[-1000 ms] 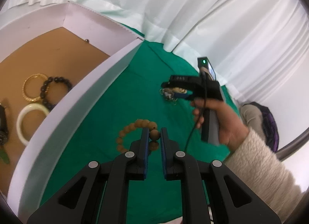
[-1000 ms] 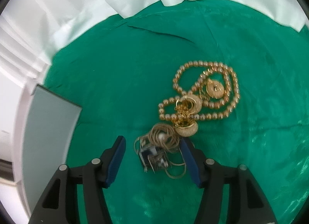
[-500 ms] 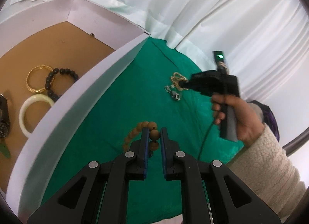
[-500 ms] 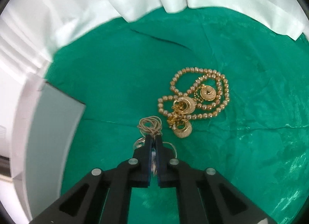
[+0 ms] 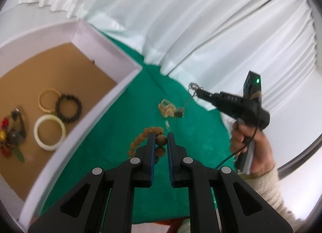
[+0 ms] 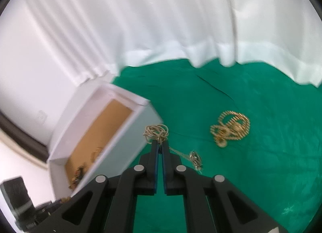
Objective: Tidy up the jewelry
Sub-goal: 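Lower both held pieces into the white box and open both tools, then withdraw both tools from the box back over the table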
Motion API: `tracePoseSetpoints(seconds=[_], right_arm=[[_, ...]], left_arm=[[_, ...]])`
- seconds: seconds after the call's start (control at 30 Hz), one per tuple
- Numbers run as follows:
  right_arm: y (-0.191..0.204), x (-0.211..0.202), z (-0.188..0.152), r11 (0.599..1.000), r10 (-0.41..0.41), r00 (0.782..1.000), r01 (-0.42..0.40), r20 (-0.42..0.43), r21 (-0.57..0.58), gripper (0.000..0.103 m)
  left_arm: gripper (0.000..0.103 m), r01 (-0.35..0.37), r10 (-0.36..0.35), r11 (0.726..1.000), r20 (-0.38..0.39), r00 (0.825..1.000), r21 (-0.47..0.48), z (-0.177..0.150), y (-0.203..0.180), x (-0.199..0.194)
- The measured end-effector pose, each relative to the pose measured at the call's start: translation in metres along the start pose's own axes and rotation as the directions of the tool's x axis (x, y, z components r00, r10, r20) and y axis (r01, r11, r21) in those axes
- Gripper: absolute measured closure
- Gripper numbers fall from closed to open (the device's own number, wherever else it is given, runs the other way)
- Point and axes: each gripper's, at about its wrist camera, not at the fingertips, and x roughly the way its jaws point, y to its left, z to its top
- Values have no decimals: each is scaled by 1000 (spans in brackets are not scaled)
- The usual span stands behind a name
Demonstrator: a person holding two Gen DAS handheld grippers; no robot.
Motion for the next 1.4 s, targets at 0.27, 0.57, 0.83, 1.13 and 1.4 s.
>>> tracePoseSetpoints(seconds=[0.27,0.57,0.83,1.13,1.4], right_arm=[[88,-42,28,979,162,984,-152,69,-135,100],[183,-1,70,935,258,966,-243,23,-259,100],[215,94,68,920,243,966,-257,-86,-297,100],[196,219,32,940,77,971,-146,-225,-309,92],[165,174,25,955,132,982,-163,-137,-248,39]], left_arm=[[93,13,-10,1000,106,994,-28,41,-3,-78],[93,-195,203,979,176,963,-62,91,51,-104],[94,-348,361,928,94,928,-136,116,135,-49],[89,-488,482,855,-77,873,-177,118,206,26],[41,-545,544,823,-51,837,-160,101,198,13]])
